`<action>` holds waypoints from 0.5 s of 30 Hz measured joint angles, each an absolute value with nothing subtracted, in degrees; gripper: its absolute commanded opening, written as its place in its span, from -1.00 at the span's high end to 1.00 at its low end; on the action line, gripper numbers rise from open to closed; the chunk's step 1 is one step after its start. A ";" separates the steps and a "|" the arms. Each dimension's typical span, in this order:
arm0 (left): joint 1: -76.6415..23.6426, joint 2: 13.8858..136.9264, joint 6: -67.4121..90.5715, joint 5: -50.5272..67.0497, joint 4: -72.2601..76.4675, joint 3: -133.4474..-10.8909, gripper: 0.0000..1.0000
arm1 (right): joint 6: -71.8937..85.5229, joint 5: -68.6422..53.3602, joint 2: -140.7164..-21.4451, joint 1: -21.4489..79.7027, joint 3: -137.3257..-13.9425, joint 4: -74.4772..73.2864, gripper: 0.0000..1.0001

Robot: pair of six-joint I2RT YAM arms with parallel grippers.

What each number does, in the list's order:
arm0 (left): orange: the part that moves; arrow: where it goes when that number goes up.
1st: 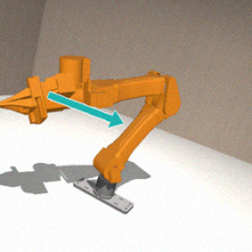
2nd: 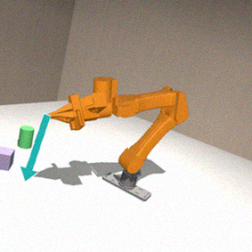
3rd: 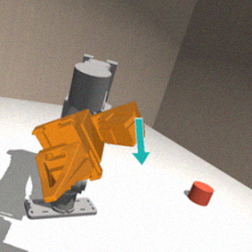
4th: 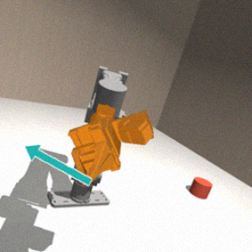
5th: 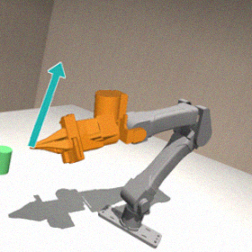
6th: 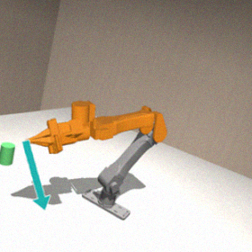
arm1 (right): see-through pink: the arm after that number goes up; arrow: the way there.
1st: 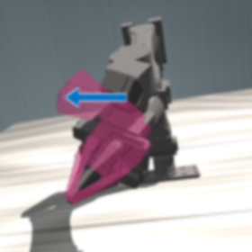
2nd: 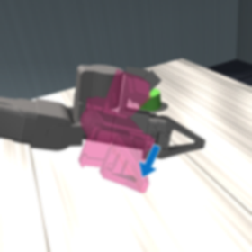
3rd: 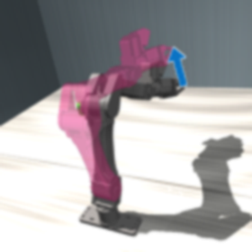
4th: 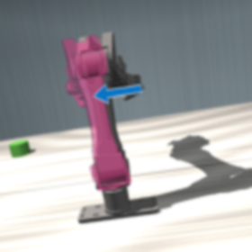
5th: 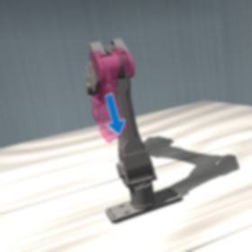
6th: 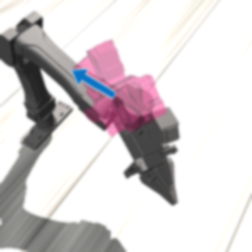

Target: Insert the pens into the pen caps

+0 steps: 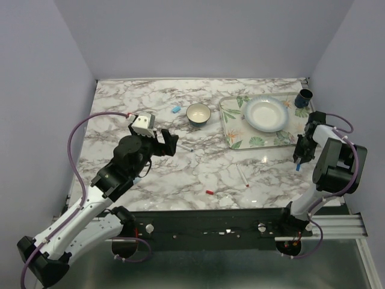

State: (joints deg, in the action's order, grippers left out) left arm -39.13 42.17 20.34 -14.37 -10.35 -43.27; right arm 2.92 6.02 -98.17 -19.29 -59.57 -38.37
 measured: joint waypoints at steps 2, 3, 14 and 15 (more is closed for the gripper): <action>-39.13 42.72 20.34 -14.46 -10.35 -43.27 -0.97 | 2.94 5.74 -98.39 -19.57 -59.72 -38.50 0.31; -39.13 42.89 20.34 -14.48 -10.35 -43.27 -0.97 | 2.94 5.61 -98.45 -19.73 -59.75 -38.52 0.32; -39.13 43.24 19.94 -14.52 -10.35 -43.27 -0.97 | 4.40 5.82 -98.63 -20.64 -60.05 -38.96 0.04; -39.13 43.24 19.94 -14.50 -10.35 -43.27 -0.97 | 5.13 6.28 -98.56 -20.75 -60.05 -39.11 0.05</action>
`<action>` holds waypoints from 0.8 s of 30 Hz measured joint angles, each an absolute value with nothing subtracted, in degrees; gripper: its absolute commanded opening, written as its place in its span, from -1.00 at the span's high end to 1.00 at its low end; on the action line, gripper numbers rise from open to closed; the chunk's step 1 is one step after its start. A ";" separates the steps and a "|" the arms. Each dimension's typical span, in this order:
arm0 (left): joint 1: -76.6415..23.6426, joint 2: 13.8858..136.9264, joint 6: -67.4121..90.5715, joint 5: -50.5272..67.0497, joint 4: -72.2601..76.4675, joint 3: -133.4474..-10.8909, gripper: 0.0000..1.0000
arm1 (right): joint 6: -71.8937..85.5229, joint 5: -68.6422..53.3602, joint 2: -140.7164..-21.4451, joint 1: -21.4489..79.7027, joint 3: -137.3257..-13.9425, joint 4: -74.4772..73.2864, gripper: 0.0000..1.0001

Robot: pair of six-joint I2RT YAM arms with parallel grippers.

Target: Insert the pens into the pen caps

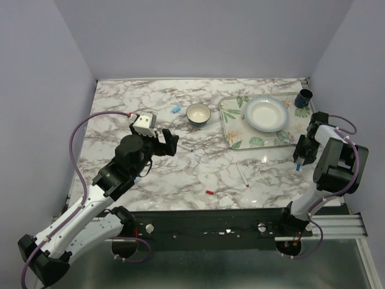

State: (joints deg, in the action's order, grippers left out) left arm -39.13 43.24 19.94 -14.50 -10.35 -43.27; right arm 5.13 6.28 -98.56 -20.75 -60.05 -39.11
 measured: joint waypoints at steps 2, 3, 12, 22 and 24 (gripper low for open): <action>-39.13 43.24 19.94 -14.48 -10.33 -43.24 -0.97 | 6.66 6.68 -98.52 -20.99 -60.05 -39.35 0.07; -39.13 43.24 19.97 -14.48 -10.33 -43.24 -0.97 | 7.07 6.61 -98.45 -21.19 -60.05 -39.55 0.10; -39.57 41.95 19.97 -14.68 -10.11 -42.54 -0.97 | 7.75 3.07 -97.58 -22.61 -59.94 -42.41 0.30; -40.64 43.31 19.81 -15.16 -9.98 -42.35 -0.97 | 8.19 1.56 -96.23 -22.63 -59.83 -43.20 0.42; -40.66 43.05 19.70 -15.53 -9.98 -42.35 -0.97 | 8.19 1.56 -96.25 -22.63 -59.83 -43.24 0.39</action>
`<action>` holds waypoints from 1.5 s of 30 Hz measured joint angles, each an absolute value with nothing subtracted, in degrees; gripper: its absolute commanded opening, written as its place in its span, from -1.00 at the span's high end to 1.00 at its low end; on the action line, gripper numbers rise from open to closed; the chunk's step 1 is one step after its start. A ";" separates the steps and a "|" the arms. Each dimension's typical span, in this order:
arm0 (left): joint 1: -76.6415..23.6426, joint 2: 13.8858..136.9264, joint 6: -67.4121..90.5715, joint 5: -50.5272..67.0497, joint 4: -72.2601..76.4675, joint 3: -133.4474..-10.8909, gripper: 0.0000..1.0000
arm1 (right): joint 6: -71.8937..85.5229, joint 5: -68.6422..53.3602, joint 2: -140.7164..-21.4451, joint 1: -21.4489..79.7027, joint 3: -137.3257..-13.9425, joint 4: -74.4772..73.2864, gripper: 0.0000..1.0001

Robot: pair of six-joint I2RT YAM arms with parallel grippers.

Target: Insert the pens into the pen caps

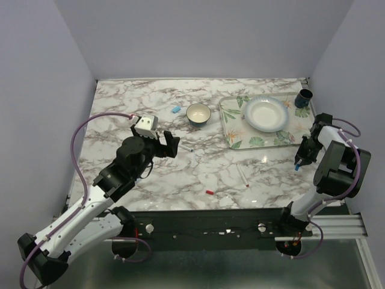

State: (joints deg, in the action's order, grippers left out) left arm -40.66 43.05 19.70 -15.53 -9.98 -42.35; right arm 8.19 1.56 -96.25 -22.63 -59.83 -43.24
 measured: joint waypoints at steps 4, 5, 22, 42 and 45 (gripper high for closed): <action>-40.71 41.89 19.55 -15.94 -9.96 -42.35 -0.97 | 8.84 1.61 -96.27 -22.63 -59.83 -43.40 0.33; -40.73 41.56 19.55 -15.97 -9.96 -42.35 -0.97 | 9.02 1.63 -96.27 -22.63 -59.83 -43.42 0.33; -41.78 41.15 19.55 -15.99 -9.93 -42.35 -0.97 | 10.31 4.80 -95.42 -23.35 -59.81 -44.73 0.38; -42.13 38.70 18.44 -17.32 -9.93 -42.33 -0.97 | 8.38 0.38 -101.12 -22.96 -62.11 -47.05 0.95; -42.13 37.41 18.24 -17.39 -9.93 -42.33 -0.97 | 6.79 2.17 -101.14 -20.36 -62.50 -47.18 0.95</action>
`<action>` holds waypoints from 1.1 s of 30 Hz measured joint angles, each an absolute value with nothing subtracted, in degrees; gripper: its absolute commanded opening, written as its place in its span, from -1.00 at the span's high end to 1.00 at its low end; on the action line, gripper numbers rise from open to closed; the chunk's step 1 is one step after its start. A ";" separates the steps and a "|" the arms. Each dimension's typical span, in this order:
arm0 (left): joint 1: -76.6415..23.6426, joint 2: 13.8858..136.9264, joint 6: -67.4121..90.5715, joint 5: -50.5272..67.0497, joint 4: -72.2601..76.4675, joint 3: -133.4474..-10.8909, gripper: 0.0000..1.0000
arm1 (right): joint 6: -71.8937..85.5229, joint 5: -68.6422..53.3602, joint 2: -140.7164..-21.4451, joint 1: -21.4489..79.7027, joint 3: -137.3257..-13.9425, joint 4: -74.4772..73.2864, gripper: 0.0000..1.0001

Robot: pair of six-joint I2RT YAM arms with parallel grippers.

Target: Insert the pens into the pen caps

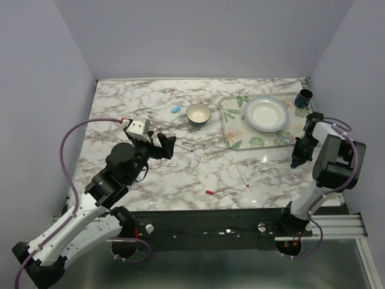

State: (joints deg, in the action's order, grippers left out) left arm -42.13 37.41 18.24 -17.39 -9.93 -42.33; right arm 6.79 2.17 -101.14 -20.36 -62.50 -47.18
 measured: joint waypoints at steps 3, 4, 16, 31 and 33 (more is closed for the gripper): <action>-42.13 36.51 18.04 -17.43 -9.93 -42.33 -0.97 | 5.32 1.78 -101.56 -11.70 -63.68 -47.20 0.97; -42.13 36.21 18.00 -17.45 -9.93 -42.35 -0.97 | 4.93 1.48 -101.82 -8.38 -64.29 -47.09 0.97; -42.13 31.44 16.93 -19.73 -9.91 -42.33 -0.97 | 0.01 5.08 -97.12 16.36 -69.01 -50.48 0.97; -42.13 18.09 15.14 -29.56 -6.24 -37.85 -0.97 | -40.49 -2.22 -94.30 44.05 -64.12 -34.15 0.96; -42.13 16.84 14.57 -31.38 -5.45 -37.23 -0.97 | -47.75 -2.66 -94.26 45.25 -61.12 -32.08 0.97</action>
